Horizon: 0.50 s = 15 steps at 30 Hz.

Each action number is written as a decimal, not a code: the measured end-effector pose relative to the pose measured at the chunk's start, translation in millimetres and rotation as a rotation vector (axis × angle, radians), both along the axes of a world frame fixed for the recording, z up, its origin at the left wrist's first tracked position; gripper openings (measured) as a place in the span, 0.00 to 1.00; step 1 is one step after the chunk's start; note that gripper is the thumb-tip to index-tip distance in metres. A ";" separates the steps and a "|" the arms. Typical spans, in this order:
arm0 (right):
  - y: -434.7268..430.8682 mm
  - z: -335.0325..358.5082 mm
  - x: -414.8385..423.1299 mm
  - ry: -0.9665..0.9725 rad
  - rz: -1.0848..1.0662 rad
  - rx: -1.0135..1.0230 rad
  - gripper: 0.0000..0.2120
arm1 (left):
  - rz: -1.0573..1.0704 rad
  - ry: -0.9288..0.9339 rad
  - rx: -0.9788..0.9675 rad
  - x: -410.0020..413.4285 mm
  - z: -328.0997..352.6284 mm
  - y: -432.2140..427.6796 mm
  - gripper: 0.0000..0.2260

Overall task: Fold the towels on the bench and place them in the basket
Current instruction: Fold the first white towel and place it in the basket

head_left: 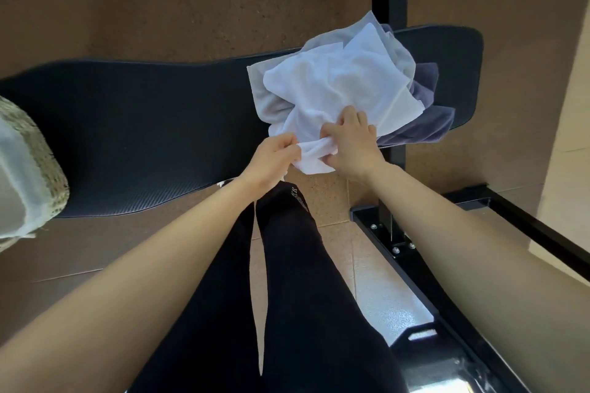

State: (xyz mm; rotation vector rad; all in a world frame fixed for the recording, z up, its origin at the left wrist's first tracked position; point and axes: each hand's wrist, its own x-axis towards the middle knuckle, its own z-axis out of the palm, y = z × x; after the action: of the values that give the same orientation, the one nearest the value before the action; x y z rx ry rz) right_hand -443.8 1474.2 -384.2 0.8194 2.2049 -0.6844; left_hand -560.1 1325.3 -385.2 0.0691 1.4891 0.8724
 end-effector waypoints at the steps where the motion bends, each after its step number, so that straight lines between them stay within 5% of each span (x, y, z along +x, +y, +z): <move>1: 0.8 9.1 -0.3 0.040 0.004 0.026 0.13 | 0.065 -0.048 0.005 -3.8 11.4 1.3 0.09; 6: 5.3 65.2 -9.8 0.180 0.029 0.147 0.14 | 0.215 0.001 0.030 -22.9 79.8 7.1 0.07; 11: 16.0 125.5 -27.1 0.187 0.071 0.242 0.15 | 0.142 0.174 0.104 -61.7 151.6 6.9 0.13; 15: 20.9 170.8 -44.2 0.193 0.193 0.230 0.18 | 0.129 0.287 0.107 -98.6 202.0 -3.0 0.06</move>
State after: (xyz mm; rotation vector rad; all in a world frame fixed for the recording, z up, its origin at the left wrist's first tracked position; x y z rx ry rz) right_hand -488.0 1495.1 -213.4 0.6612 2.5328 -0.4356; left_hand -658.7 1322.3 -183.2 0.1855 1.7274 1.0803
